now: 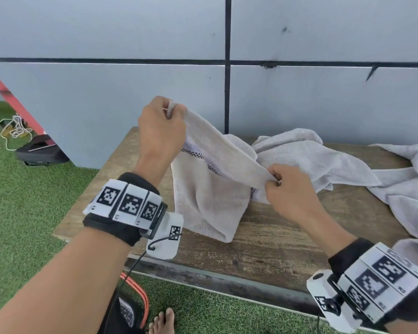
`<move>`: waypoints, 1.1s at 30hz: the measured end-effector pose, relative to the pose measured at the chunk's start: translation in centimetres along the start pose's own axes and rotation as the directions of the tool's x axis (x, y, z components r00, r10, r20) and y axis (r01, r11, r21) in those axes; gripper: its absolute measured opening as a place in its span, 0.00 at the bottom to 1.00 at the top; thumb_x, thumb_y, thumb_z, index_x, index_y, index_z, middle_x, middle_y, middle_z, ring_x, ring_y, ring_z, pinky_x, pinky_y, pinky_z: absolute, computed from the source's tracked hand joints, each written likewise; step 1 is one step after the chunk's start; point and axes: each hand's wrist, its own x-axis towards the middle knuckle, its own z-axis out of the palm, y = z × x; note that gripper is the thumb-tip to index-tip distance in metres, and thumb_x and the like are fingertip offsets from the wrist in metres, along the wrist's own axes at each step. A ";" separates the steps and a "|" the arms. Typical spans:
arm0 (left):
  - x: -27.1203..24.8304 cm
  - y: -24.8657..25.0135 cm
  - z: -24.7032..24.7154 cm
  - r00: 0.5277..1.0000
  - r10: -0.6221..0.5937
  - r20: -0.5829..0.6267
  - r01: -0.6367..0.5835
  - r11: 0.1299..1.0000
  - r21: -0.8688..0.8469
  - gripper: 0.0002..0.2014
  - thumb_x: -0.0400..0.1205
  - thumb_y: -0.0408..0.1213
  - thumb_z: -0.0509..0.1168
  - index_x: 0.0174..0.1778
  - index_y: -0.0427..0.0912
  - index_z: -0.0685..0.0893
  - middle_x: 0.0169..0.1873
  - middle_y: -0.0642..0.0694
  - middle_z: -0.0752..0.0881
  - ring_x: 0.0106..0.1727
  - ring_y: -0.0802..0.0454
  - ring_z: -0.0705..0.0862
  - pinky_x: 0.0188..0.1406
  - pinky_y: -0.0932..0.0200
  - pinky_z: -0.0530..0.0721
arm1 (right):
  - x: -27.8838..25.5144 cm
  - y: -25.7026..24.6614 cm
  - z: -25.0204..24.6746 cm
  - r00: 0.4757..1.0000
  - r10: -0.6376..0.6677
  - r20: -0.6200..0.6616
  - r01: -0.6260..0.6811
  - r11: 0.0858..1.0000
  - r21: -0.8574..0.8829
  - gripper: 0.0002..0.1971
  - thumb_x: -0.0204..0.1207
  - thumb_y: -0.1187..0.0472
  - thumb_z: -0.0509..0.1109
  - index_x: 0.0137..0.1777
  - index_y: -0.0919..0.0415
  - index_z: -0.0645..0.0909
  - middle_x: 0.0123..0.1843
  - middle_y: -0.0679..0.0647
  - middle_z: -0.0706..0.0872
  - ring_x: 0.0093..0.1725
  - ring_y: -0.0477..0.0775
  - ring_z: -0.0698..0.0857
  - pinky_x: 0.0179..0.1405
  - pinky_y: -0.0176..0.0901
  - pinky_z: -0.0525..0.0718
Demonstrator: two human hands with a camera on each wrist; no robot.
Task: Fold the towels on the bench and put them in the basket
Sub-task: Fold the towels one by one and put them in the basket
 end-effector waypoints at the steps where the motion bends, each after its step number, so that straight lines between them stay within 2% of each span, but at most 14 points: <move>1: 0.0 -0.2 -0.1 1.000 -0.009 0.027 0.008 0.999 0.040 0.08 0.85 0.40 0.64 0.46 0.40 0.83 0.31 0.53 0.80 0.30 0.58 0.76 0.22 0.75 0.70 | 0.0 0.1 -0.1 1.000 -0.005 -0.001 0.005 1.000 0.006 0.07 0.75 0.72 0.59 0.42 0.69 0.79 0.30 0.56 0.78 0.29 0.52 0.71 0.27 0.43 0.69; 4: -0.1 -0.7 -0.5 0.990 -0.039 0.135 0.011 0.979 0.203 0.07 0.83 0.37 0.64 0.44 0.40 0.86 0.32 0.53 0.82 0.31 0.58 0.78 0.27 0.70 0.74 | 0.0 0.3 -0.6 1.000 -0.009 -0.010 0.009 1.000 0.011 0.14 0.78 0.73 0.58 0.44 0.58 0.83 0.36 0.53 0.84 0.30 0.52 0.76 0.27 0.41 0.74; 7: -0.4 -1.1 -0.8 0.956 -0.079 0.283 -0.013 0.950 0.311 0.10 0.81 0.34 0.63 0.44 0.41 0.90 0.35 0.49 0.88 0.38 0.50 0.85 0.35 0.62 0.78 | 0.1 0.2 -1.2 1.000 -0.028 0.001 0.028 0.999 0.022 0.19 0.78 0.77 0.55 0.44 0.56 0.82 0.37 0.54 0.83 0.27 0.48 0.73 0.21 0.30 0.69; 10: -1.0 -1.4 -1.3 0.887 -0.122 0.445 -0.089 0.901 0.424 0.10 0.80 0.31 0.64 0.41 0.45 0.90 0.36 0.49 0.88 0.36 0.48 0.83 0.31 0.65 0.76 | 0.0 -0.1 -1.4 0.998 -0.067 0.012 0.067 0.997 0.033 0.21 0.79 0.79 0.55 0.46 0.52 0.81 0.36 0.49 0.81 0.27 0.40 0.75 0.23 0.26 0.71; 12: -1.2 -1.8 -1.6 0.854 -0.163 0.494 -0.082 0.896 0.436 0.07 0.81 0.32 0.68 0.49 0.46 0.91 0.37 0.48 0.90 0.35 0.53 0.86 0.28 0.71 0.74 | -0.1 -0.2 -1.3 0.998 -0.062 0.033 0.060 0.997 0.058 0.19 0.83 0.75 0.55 0.51 0.51 0.81 0.38 0.48 0.81 0.26 0.38 0.75 0.24 0.25 0.72; 14: -1.3 -2.2 -1.9 0.851 -0.175 0.495 -0.067 0.899 0.432 0.07 0.80 0.32 0.72 0.53 0.43 0.90 0.37 0.46 0.91 0.33 0.59 0.86 0.24 0.75 0.72 | 0.0 -0.1 -1.1 0.997 -0.035 0.065 0.031 0.998 0.061 0.13 0.86 0.69 0.57 0.54 0.51 0.80 0.38 0.50 0.82 0.28 0.42 0.74 0.23 0.26 0.72; 17: -1.1 -2.8 -2.4 0.856 -0.168 0.489 -0.061 0.906 0.418 0.03 0.80 0.32 0.74 0.47 0.40 0.93 0.33 0.47 0.90 0.30 0.60 0.84 0.19 0.78 0.72 | 0.0 0.0 -0.9 0.992 0.020 0.126 -0.027 0.998 0.054 0.12 0.84 0.69 0.58 0.56 0.53 0.79 0.33 0.52 0.81 0.24 0.46 0.72 0.17 0.31 0.69; 20: -0.9 -3.1 -3.0 0.869 -0.154 0.470 -0.063 0.908 0.414 0.03 0.80 0.35 0.75 0.44 0.39 0.93 0.32 0.49 0.89 0.31 0.58 0.83 0.27 0.70 0.75 | 0.0 -0.2 -1.1 0.995 -0.011 0.103 0.006 0.999 0.047 0.15 0.80 0.72 0.58 0.54 0.52 0.80 0.35 0.54 0.82 0.20 0.44 0.71 0.17 0.31 0.68; 21: -0.9 -3.2 -3.0 0.876 -0.139 0.462 -0.068 0.912 0.404 0.04 0.80 0.36 0.75 0.43 0.39 0.92 0.32 0.48 0.89 0.31 0.57 0.83 0.29 0.67 0.76 | 0.1 -0.3 -1.2 0.997 -0.034 0.073 0.032 0.999 0.037 0.15 0.80 0.73 0.58 0.53 0.52 0.80 0.40 0.54 0.83 0.24 0.43 0.74 0.20 0.29 0.70; 23: -1.0 -3.4 -3.3 0.889 -0.111 0.444 -0.070 0.926 0.372 0.06 0.79 0.39 0.75 0.41 0.39 0.91 0.33 0.46 0.89 0.31 0.55 0.82 0.30 0.66 0.76 | 0.2 -0.6 -1.1 0.996 -0.084 -0.001 0.084 0.996 0.006 0.15 0.81 0.72 0.61 0.51 0.51 0.83 0.52 0.53 0.81 0.39 0.42 0.79 0.32 0.25 0.71; 26: -0.9 -3.7 -3.8 0.903 -0.107 0.417 -0.050 0.936 0.348 0.08 0.78 0.42 0.76 0.38 0.42 0.88 0.34 0.47 0.88 0.32 0.56 0.81 0.28 0.68 0.75 | 0.5 -0.8 -0.8 0.989 -0.122 -0.077 0.124 0.992 0.019 0.14 0.81 0.70 0.65 0.51 0.49 0.85 0.57 0.51 0.81 0.53 0.45 0.78 0.45 0.22 0.70; 29: -0.8 -4.2 -4.3 0.904 -0.104 0.415 -0.033 0.950 0.310 0.10 0.77 0.42 0.78 0.36 0.43 0.85 0.33 0.48 0.86 0.31 0.56 0.81 0.29 0.66 0.75 | 0.5 -1.2 -0.4 0.978 -0.172 -0.119 0.182 0.980 0.075 0.13 0.79 0.69 0.69 0.56 0.49 0.84 0.58 0.49 0.83 0.55 0.45 0.81 0.51 0.30 0.74; 31: -1.0 -4.3 -4.5 0.902 -0.080 0.424 -0.046 0.959 0.278 0.13 0.75 0.43 0.80 0.35 0.43 0.84 0.34 0.48 0.87 0.33 0.55 0.81 0.32 0.63 0.77 | 0.4 -1.4 -0.3 0.976 -0.187 -0.112 0.202 0.968 0.150 0.14 0.78 0.68 0.72 0.58 0.49 0.83 0.54 0.47 0.87 0.51 0.44 0.84 0.49 0.31 0.79; 33: -1.5 -4.3 -4.6 0.876 -0.054 0.479 -0.078 0.965 0.251 0.13 0.74 0.45 0.80 0.36 0.42 0.84 0.36 0.50 0.88 0.36 0.57 0.83 0.37 0.61 0.78 | 0.3 -1.7 -0.2 0.981 -0.190 -0.048 0.196 0.960 0.200 0.13 0.76 0.67 0.76 0.55 0.49 0.85 0.47 0.46 0.89 0.47 0.43 0.86 0.46 0.28 0.81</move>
